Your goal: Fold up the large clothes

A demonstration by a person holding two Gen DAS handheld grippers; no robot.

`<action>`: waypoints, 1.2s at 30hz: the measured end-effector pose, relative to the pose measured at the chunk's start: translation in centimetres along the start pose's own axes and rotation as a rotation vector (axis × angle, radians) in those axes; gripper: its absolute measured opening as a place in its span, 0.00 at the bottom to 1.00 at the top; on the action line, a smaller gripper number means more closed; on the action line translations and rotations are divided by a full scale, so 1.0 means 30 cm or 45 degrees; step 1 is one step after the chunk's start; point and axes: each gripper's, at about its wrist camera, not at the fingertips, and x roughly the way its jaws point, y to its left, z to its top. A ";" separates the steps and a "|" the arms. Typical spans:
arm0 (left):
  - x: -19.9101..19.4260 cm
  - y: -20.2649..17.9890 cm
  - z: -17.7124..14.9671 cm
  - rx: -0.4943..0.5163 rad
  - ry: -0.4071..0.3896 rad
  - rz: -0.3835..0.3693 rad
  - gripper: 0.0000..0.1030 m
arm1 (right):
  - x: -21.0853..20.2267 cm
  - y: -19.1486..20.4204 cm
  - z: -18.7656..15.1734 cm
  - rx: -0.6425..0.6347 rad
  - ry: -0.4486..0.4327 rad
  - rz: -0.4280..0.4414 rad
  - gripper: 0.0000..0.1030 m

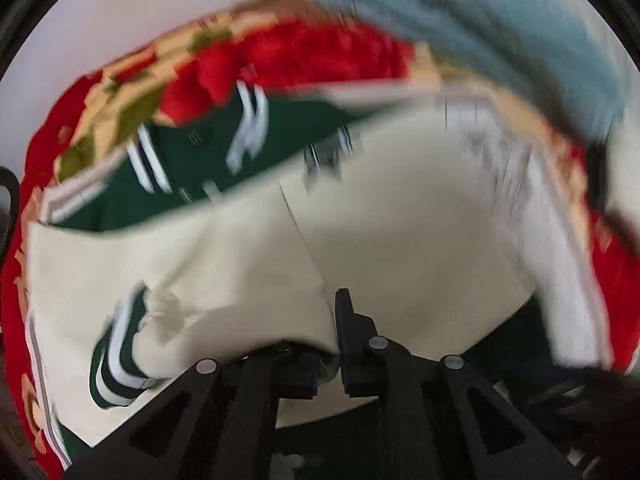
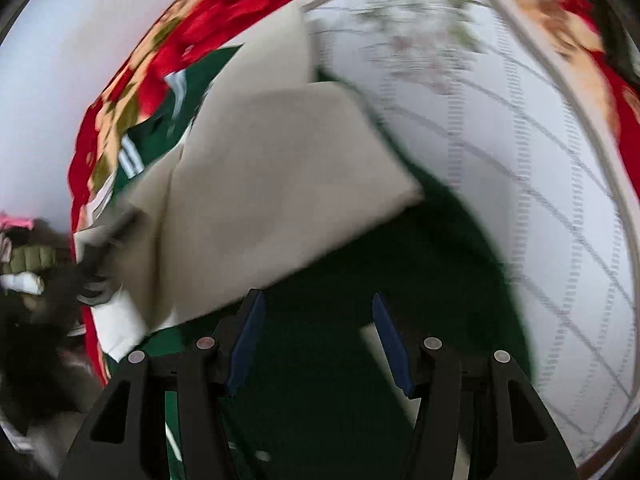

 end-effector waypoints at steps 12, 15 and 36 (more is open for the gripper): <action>-0.188 0.115 -0.138 -0.258 -0.025 0.044 0.90 | -0.095 0.051 0.066 -0.219 0.000 0.025 0.57; -0.269 0.241 -0.215 -0.366 -0.037 0.337 0.90 | -0.082 0.234 0.068 -0.421 0.012 0.035 0.57; -0.294 0.706 -0.417 -0.723 0.162 0.731 0.90 | 0.075 0.597 0.141 -0.735 -0.246 -0.131 0.17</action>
